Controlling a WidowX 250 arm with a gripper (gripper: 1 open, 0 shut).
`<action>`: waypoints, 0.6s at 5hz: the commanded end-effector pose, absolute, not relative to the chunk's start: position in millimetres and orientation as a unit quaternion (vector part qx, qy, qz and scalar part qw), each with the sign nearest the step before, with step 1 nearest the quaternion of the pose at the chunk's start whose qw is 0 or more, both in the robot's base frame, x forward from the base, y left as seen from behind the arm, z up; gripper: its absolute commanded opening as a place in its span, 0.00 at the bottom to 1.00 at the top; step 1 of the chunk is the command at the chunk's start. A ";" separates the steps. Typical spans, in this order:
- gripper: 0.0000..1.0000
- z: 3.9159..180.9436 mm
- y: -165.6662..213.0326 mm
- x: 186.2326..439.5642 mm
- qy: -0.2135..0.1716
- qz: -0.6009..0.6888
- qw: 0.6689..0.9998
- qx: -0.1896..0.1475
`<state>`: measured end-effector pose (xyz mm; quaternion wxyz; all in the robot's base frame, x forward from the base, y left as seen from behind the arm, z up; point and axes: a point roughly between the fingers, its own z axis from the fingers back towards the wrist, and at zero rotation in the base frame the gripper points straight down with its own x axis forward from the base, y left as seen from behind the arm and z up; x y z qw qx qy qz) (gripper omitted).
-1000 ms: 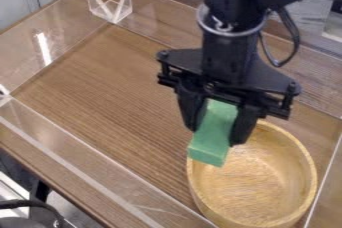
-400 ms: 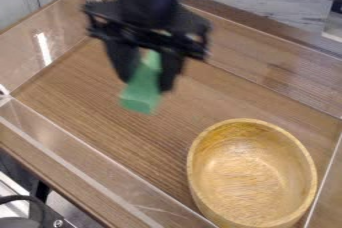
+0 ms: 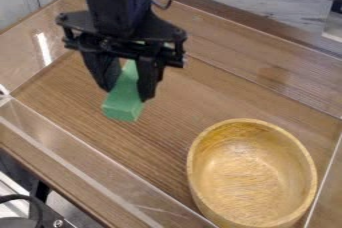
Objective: Remove the green block from inside the brown bowl and put it on the table
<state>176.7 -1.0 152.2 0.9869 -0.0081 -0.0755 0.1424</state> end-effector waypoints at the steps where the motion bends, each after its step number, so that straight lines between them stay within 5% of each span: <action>1: 0.00 154.0 -5.2 177.0 -0.094 0.147 0.985 -0.004; 3: 0.00 150.9 -4.5 183.2 -0.102 0.156 0.982 0.001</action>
